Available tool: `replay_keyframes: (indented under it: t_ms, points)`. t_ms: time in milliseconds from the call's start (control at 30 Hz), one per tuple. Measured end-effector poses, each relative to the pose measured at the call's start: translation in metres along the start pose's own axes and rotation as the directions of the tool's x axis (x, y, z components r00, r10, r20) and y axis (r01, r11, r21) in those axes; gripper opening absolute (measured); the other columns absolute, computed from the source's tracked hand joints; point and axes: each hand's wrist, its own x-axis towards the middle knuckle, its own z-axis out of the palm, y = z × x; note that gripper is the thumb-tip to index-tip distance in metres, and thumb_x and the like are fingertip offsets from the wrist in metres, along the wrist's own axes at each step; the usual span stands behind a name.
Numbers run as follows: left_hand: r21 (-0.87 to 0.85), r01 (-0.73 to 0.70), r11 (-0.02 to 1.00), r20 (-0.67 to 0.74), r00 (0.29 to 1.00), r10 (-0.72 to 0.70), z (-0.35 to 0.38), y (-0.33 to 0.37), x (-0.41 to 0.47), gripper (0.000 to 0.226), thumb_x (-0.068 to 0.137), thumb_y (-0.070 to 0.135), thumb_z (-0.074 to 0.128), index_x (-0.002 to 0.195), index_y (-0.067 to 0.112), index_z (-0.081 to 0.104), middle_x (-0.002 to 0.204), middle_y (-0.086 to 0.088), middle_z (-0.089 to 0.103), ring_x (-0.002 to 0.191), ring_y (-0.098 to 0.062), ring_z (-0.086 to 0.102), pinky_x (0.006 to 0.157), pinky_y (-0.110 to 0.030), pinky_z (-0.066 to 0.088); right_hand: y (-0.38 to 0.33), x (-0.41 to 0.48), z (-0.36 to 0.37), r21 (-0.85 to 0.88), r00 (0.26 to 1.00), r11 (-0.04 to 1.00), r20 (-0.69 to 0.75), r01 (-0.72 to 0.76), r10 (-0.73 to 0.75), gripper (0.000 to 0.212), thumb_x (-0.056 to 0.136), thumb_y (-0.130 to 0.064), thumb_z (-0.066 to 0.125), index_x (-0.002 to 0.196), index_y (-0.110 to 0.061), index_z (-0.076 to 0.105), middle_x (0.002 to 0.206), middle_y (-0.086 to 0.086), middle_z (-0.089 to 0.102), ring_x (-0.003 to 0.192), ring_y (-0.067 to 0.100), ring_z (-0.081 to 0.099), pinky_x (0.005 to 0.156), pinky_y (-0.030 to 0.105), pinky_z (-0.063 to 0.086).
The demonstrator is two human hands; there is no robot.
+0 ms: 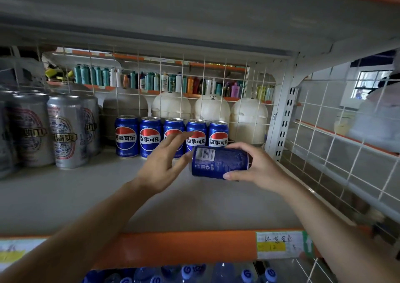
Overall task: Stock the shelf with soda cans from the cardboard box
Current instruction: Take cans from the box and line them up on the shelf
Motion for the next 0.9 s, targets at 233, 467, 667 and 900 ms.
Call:
replay_keyframes:
  t_ms: [233,467,667,900]
  points:
    - [-0.190,-0.056,0.980,-0.008,0.998,0.056,-0.003,-0.003,0.003,0.064,0.076,0.051,0.064,0.130,0.050,0.030,0.142,0.009,0.030,0.127,-0.004,0.036,0.102,-0.026,0.043,-0.008,0.033,0.025,0.231,0.997,0.973,-0.071,0.024,-0.007,0.057,0.064,-0.032,0.083,0.114,-0.017,0.058,0.111,0.008,0.063,0.100,0.023,0.064,0.082,0.038,0.056]
    - [-0.245,-0.097,0.965,-0.034,0.995,0.091,-0.009,-0.002,0.006,0.071,0.070,0.019,0.079,0.120,0.047,0.036,0.120,0.021,0.040,0.110,0.008,0.046,0.085,-0.007,0.045,-0.005,0.031,0.030,0.348,0.984,0.927,-0.155,0.138,-0.088,0.050,0.061,-0.037,0.076,0.106,-0.019,0.061,0.101,0.003,0.068,0.090,0.016,0.068,0.068,0.025,0.056]
    - [-0.395,-0.022,0.918,-0.058,0.998,-0.001,-0.013,0.000,0.002,0.062,0.059,0.034,0.076,0.114,0.036,0.049,0.113,0.004,0.055,0.102,-0.011,0.059,0.077,-0.014,0.052,-0.008,0.025,0.030,0.389,0.986,0.913,-0.149,0.122,-0.068,0.082,0.044,-0.075,0.073,0.110,-0.030,0.056,0.108,-0.004,0.065,0.088,0.010,0.068,0.058,0.025,0.056]
    - [-0.726,0.137,0.674,0.017,0.983,-0.182,-0.016,0.005,0.001,0.060,0.054,0.035,0.079,0.109,0.026,0.058,0.104,0.007,0.065,0.092,-0.008,0.065,0.069,-0.020,0.053,-0.012,0.019,0.026,0.544,0.985,0.830,0.033,0.122,-0.167,0.086,0.049,-0.045,0.087,0.125,-0.032,0.047,0.115,-0.011,0.066,0.099,0.014,0.064,0.072,0.028,0.055]
